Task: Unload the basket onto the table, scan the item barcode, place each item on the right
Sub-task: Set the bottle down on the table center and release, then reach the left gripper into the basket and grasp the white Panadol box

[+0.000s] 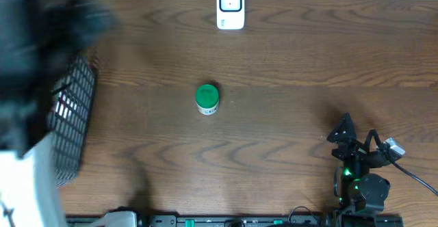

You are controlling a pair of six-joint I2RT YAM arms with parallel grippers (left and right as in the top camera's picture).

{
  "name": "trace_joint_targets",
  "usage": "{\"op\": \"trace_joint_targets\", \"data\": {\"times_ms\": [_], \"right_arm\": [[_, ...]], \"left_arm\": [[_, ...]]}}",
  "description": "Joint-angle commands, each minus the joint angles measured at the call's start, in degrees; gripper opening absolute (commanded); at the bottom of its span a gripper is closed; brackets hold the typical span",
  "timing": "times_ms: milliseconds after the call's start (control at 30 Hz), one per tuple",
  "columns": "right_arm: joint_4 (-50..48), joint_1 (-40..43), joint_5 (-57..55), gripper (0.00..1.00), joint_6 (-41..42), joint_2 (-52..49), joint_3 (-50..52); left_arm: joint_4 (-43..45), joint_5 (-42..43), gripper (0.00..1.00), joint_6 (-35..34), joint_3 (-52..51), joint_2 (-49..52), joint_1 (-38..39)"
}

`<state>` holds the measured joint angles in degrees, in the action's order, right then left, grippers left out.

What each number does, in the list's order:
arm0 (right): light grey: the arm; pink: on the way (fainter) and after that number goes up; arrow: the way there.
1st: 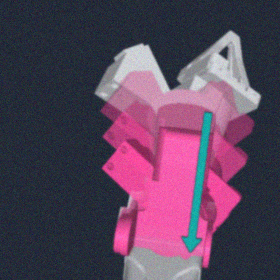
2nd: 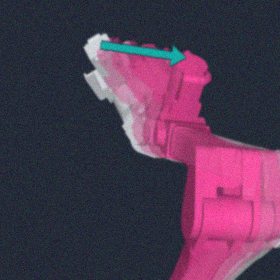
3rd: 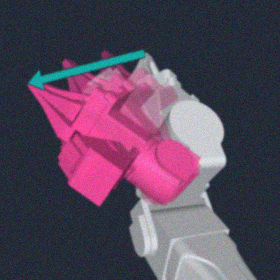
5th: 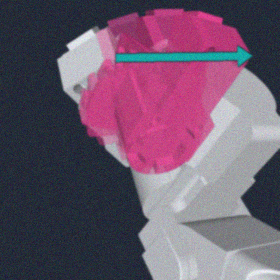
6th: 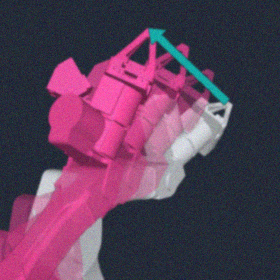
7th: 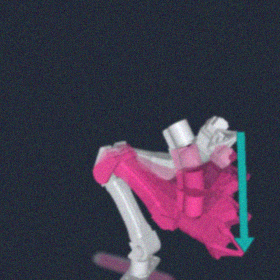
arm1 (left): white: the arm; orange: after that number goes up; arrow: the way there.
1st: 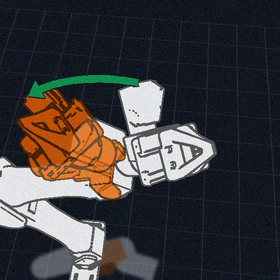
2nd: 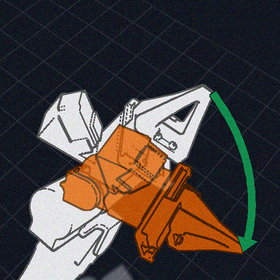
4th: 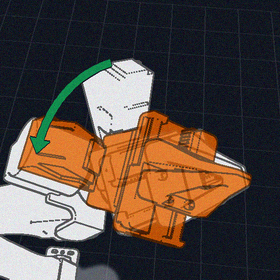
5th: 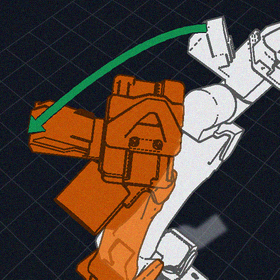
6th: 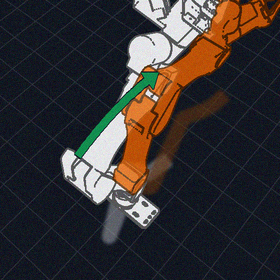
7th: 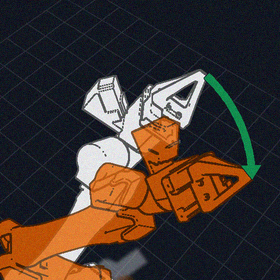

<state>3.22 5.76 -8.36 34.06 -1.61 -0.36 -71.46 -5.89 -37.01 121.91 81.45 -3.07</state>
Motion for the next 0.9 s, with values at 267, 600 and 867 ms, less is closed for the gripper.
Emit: {"op": "trace_joint_targets", "data": {"times_ms": [267, 600, 867], "right_arm": [[0.2, 0.8, 0.1, 0.99, -0.5, 0.2, 0.0], [0.2, 0.8, 0.1, 0.99, -0.5, 0.2, 0.0], [0.2, 0.8, 0.1, 0.99, -0.5, 0.2, 0.0]], "left_arm": [[-6.7, 8.7, 0.96, 6.9, -11.4, 10.4, -33.5], [6.3, 7.0, 0.96, 16.6, -23.4, 23.5, -33.8], [10.6, 7.0, 0.97, 18.8, -23.9, 33.7, -33.4]]}}
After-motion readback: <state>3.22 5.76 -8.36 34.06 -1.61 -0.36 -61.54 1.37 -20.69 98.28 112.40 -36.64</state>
